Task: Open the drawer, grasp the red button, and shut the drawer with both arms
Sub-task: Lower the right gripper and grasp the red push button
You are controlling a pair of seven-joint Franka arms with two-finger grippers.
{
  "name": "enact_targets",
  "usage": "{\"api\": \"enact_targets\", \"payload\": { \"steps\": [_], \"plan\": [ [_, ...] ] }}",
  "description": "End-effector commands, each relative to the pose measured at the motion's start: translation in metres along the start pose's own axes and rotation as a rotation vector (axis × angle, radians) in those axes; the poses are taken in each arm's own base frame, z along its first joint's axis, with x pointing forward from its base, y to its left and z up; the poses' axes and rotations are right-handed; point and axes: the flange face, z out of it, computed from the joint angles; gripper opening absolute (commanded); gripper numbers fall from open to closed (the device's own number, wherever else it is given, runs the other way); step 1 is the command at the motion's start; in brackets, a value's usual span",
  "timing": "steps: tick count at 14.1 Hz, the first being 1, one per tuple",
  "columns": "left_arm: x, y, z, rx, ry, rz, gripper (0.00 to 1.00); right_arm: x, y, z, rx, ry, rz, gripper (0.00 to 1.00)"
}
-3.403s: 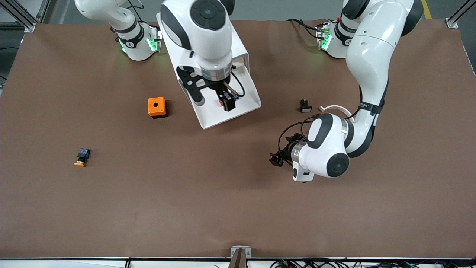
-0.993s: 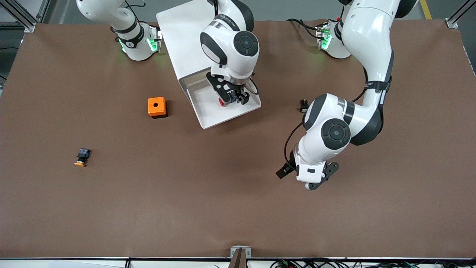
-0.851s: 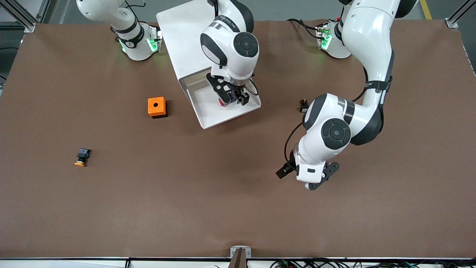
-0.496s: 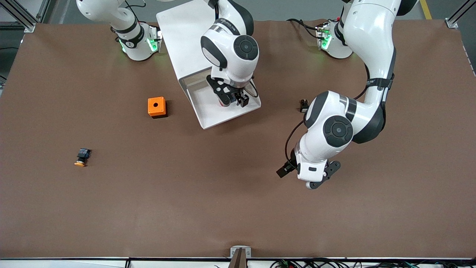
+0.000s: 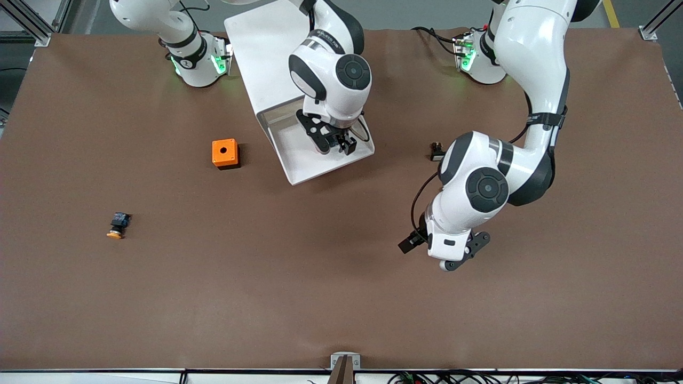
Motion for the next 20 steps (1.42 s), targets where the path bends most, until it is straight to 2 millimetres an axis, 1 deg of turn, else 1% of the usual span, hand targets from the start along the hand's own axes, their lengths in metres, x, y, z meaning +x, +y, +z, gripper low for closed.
{"api": "enact_targets", "payload": {
  "steps": [1, 2, 4, 5, 7, 8, 9, 13, 15, 17, 20],
  "plan": [
    [-0.003, -0.006, -0.008, -0.001, -0.003, 0.017, 1.00, -0.002, -0.003, 0.003, 0.000, -0.008, 0.018, 1.00],
    [-0.003, -0.006, -0.008, -0.001, -0.003, 0.017, 1.00, -0.003, -0.003, 0.000, 0.004, -0.011, 0.018, 0.97],
    [-0.003, -0.006, -0.008, 0.000, -0.004, 0.016, 1.00, -0.003, -0.003, -0.001, 0.006, -0.015, 0.017, 0.68],
    [-0.003, -0.007, -0.006, 0.002, -0.006, 0.014, 1.00, -0.004, -0.003, -0.001, 0.005, -0.018, 0.017, 0.56],
    [-0.003, -0.007, -0.006, 0.001, -0.008, 0.025, 1.00, -0.006, -0.003, -0.004, 0.003, -0.045, 0.025, 0.24],
    [-0.002, -0.008, -0.006, 0.001, -0.007, 0.033, 1.00, -0.007, -0.003, -0.005, 0.004, -0.059, 0.029, 0.05],
    [0.002, -0.010, -0.007, 0.000, -0.008, 0.031, 1.00, -0.007, -0.003, -0.006, 0.001, -0.068, 0.033, 0.00],
    [0.002, -0.011, -0.006, 0.001, -0.011, 0.032, 1.00, -0.007, -0.005, -0.010, 0.008, -0.077, 0.045, 0.00],
    [0.002, -0.011, -0.007, 0.000, -0.010, 0.032, 1.00, -0.002, -0.007, -0.023, 0.023, -0.083, 0.051, 0.00],
    [0.003, -0.010, -0.007, 0.000, -0.010, 0.030, 1.00, 0.014, -0.014, -0.045, 0.058, -0.100, 0.073, 0.00],
    [-0.001, -0.008, -0.008, 0.000, -0.012, 0.035, 1.00, 0.035, -0.016, -0.075, 0.059, -0.099, 0.090, 0.00]
  ]
}}
